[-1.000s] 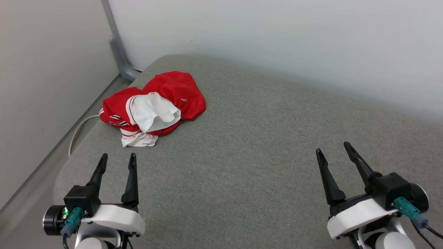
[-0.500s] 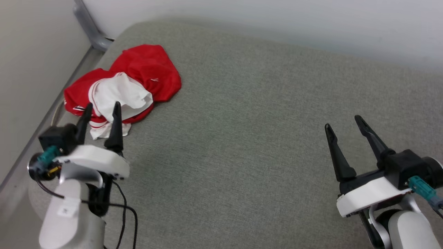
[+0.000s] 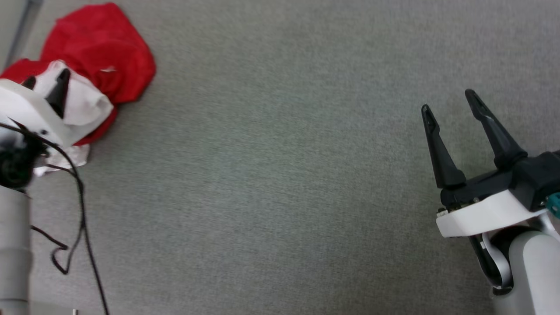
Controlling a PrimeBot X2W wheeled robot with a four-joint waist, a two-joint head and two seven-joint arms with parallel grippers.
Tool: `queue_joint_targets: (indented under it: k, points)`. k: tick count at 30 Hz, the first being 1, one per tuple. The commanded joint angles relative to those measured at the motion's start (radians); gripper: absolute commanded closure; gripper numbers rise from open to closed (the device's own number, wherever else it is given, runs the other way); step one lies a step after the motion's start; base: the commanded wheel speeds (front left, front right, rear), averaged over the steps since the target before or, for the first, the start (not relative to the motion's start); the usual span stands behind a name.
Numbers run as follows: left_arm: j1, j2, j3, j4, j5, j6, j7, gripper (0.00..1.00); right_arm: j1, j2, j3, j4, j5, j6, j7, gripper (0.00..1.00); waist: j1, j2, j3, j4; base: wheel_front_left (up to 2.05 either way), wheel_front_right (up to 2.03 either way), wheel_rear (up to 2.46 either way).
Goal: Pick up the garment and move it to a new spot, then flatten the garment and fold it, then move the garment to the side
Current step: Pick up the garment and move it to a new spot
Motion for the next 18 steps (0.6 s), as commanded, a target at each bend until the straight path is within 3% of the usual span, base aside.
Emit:
queue_joint_targets:
  k: [1,4,5,9,10,13,16,18]
  points:
    - [-0.012,0.011,-0.001,0.007,-0.004,0.000,0.021,0.00,-0.016,-0.001,0.002,-0.005,0.004,-0.001,-0.005,0.00,-0.0002,0.0000,0.058,-0.040,0.00,0.00,0.00]
    - [-0.054,0.052,0.012,0.035,-0.041,0.002,0.138,0.00,-0.029,-0.004,0.003,-0.018,0.002,-0.001,-0.007,0.00,-0.0002,0.0000,0.096,-0.049,0.00,0.00,0.00]
    - [-0.079,0.075,0.021,0.058,-0.069,0.012,0.237,0.00,-0.040,-0.008,0.006,-0.029,0.006,-0.001,-0.005,0.00,-0.0002,0.0000,0.131,-0.054,0.00,0.00,0.00]
    - [-0.095,0.091,0.025,0.081,-0.092,0.047,0.351,0.00,-0.059,-0.020,0.004,-0.037,0.014,-0.001,0.001,0.00,-0.0002,0.0000,0.169,-0.060,0.00,0.00,0.00]
    - [-0.071,0.080,0.004,0.113,-0.097,0.098,0.476,0.00,-0.071,-0.029,0.002,-0.052,0.013,-0.001,0.006,0.00,-0.0002,0.0000,0.197,-0.060,0.00,0.00,0.00]
    - [-0.046,0.060,-0.016,0.128,-0.098,0.135,0.564,0.00,-0.079,-0.032,0.005,-0.065,0.010,-0.001,0.014,0.00,-0.0002,0.0000,0.208,-0.059,0.00,0.00,0.00]
    - [-0.039,0.059,-0.021,0.105,-0.089,0.141,0.541,1.00,-0.088,-0.035,0.009,-0.076,0.012,-0.001,0.017,0.00,-0.0002,0.0000,0.213,-0.060,0.00,0.00,0.00]
    - [-0.039,0.057,-0.009,0.100,-0.087,0.151,0.501,1.00,-0.088,-0.035,0.008,-0.077,0.014,-0.001,0.017,0.00,-0.0002,0.0000,0.206,-0.059,0.00,0.00,0.00]
